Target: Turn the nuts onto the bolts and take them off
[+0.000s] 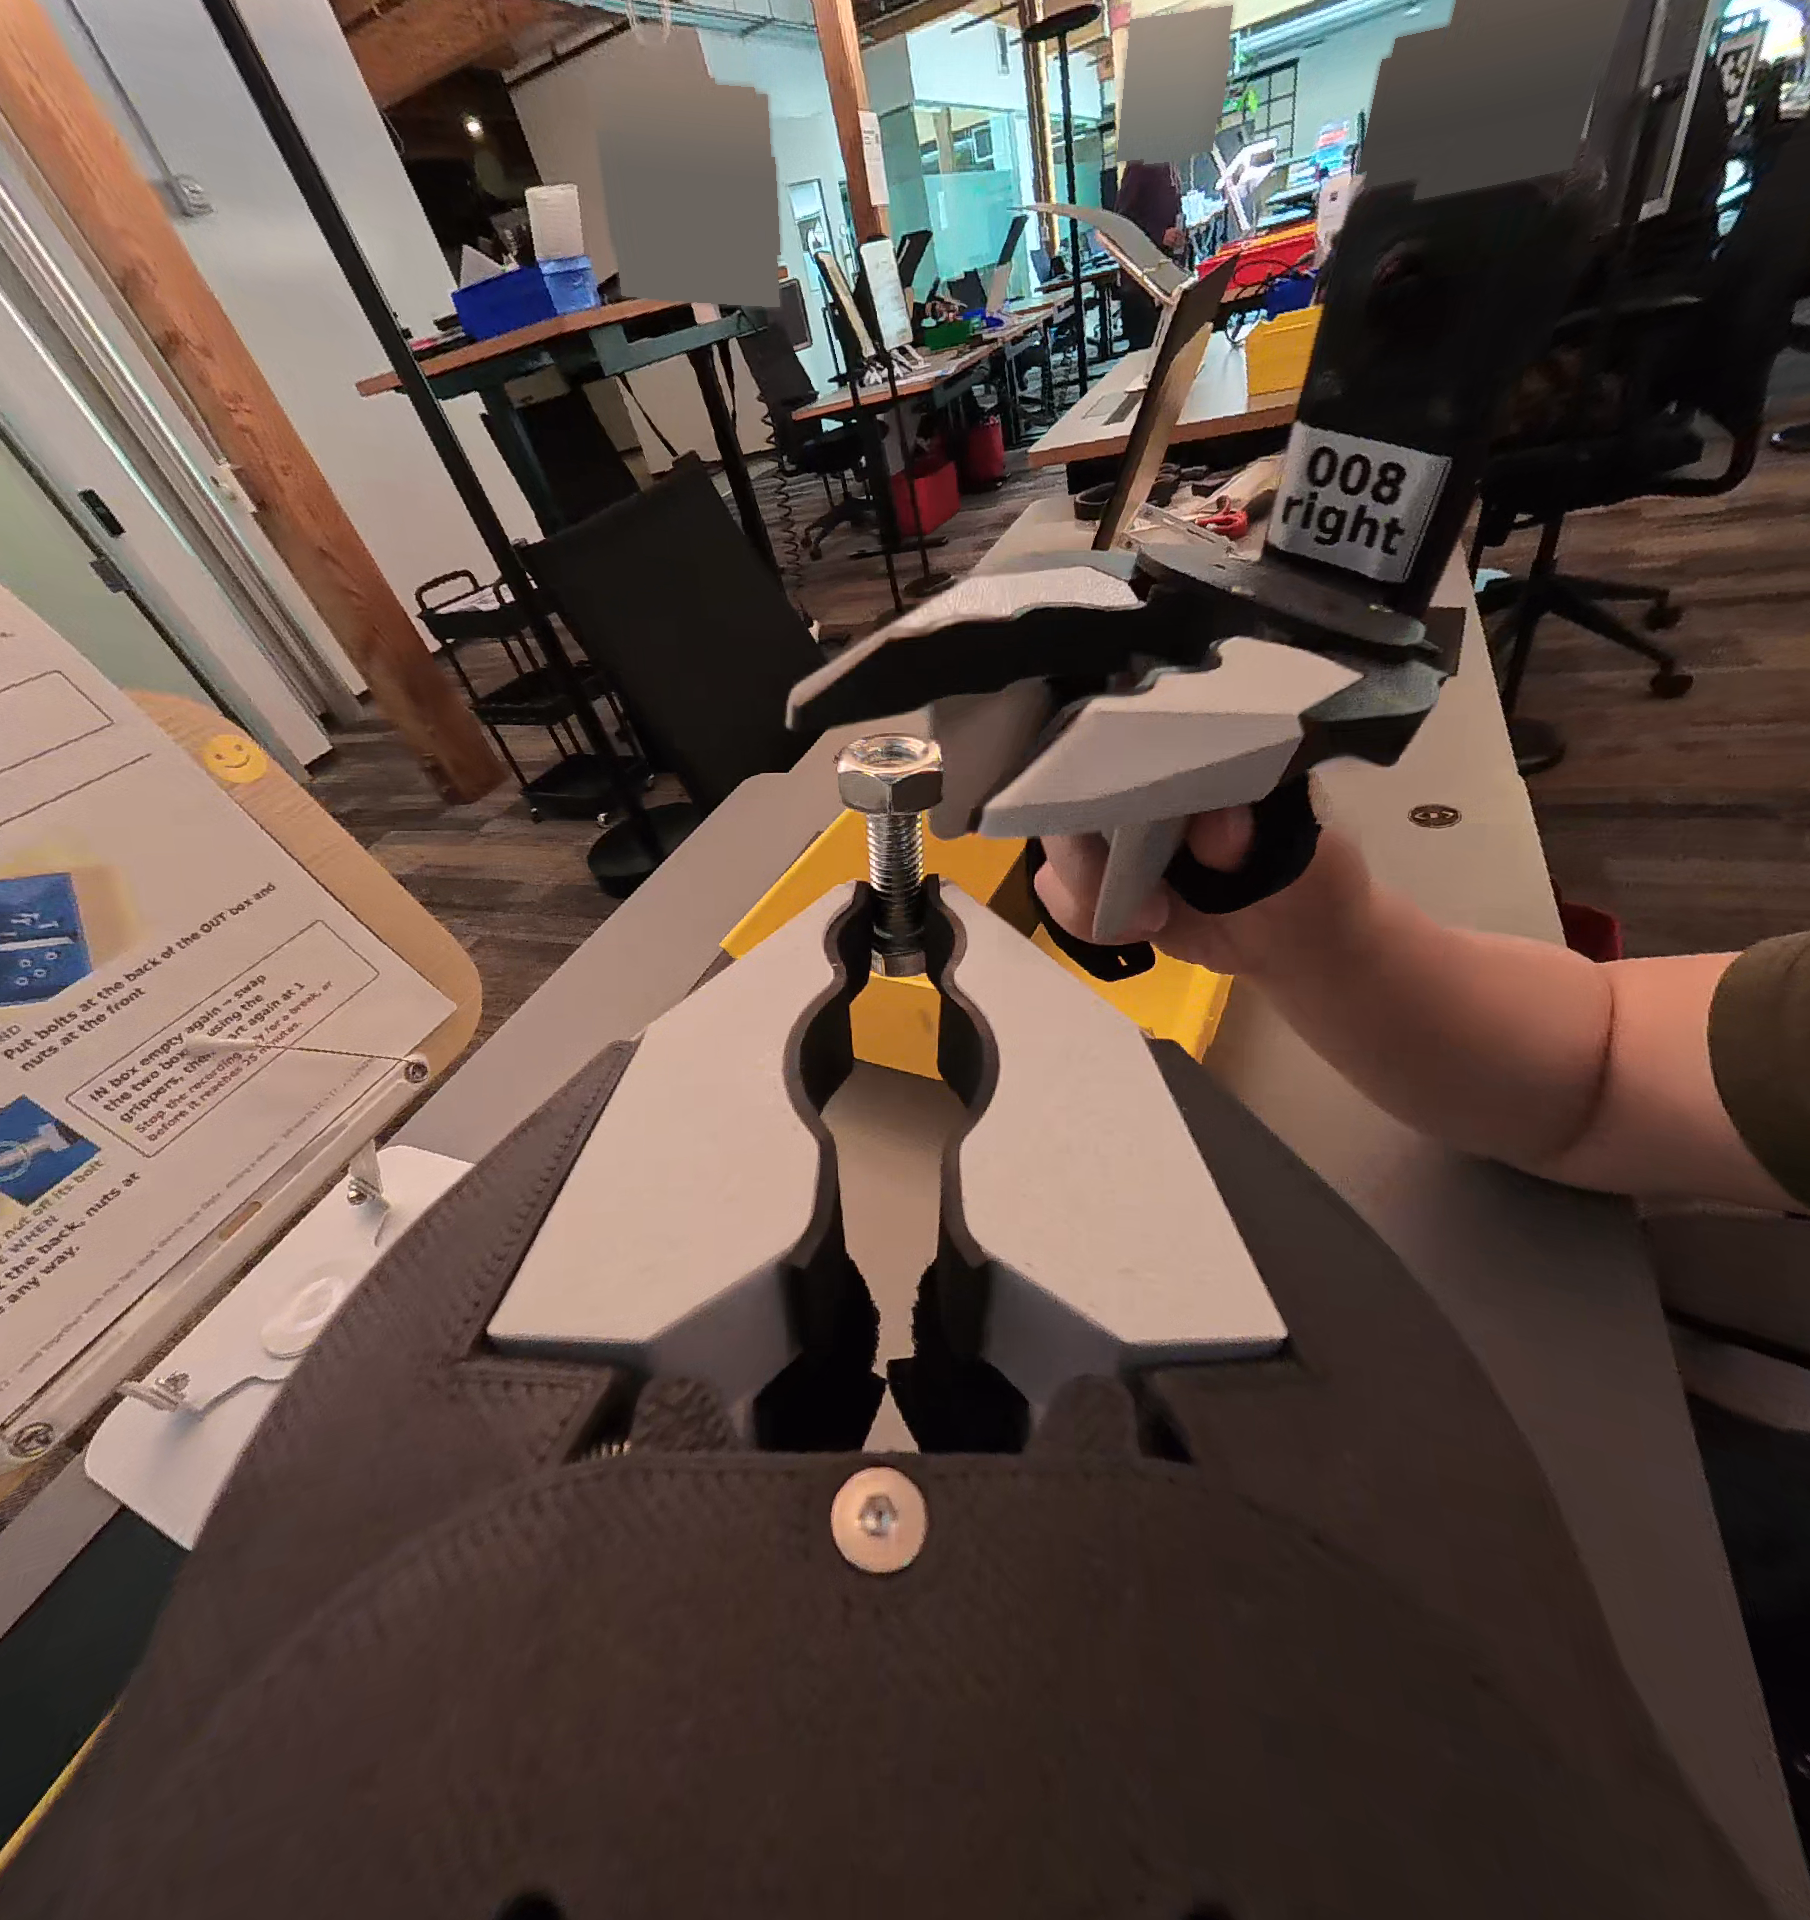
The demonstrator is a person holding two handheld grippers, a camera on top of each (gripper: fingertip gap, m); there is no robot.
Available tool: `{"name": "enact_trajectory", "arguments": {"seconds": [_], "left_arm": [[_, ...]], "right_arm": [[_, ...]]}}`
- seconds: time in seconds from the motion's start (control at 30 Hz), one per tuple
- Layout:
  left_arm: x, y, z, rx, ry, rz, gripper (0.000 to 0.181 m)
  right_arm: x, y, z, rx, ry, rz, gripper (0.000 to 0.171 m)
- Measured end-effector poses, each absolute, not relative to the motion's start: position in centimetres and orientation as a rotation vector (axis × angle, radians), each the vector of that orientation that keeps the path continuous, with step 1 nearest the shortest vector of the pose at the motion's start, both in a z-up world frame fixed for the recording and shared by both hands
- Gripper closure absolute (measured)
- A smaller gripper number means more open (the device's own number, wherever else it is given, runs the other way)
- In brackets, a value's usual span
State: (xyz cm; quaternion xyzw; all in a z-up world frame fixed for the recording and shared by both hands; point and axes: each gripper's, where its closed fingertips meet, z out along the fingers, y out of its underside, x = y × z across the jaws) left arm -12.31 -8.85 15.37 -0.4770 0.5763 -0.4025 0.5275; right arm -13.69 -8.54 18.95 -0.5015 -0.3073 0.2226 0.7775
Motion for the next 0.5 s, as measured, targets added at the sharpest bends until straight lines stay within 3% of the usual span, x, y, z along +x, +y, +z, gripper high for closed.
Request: {"name": "enact_trajectory", "arguments": {"seconds": [0.2, 0.33, 0.5], "left_arm": [[-12.1, -9.2, 15.2, -1.136, 1.388, -0.951, 0.174], [-12.2, -9.7, 15.1, -1.133, 1.418, -0.977, 0.174], [-12.9, -14.1, 14.7, -1.056, 1.627, -1.291, 0.174]], "right_arm": [[-13.8, -8.5, 18.6, -1.100, -0.680, 0.528, 0.154], [-14.1, -8.9, 18.4, -1.084, -0.746, 0.564, 0.154], [-14.7, -13.6, 18.1, -0.937, -0.996, 1.078, 0.154]]}}
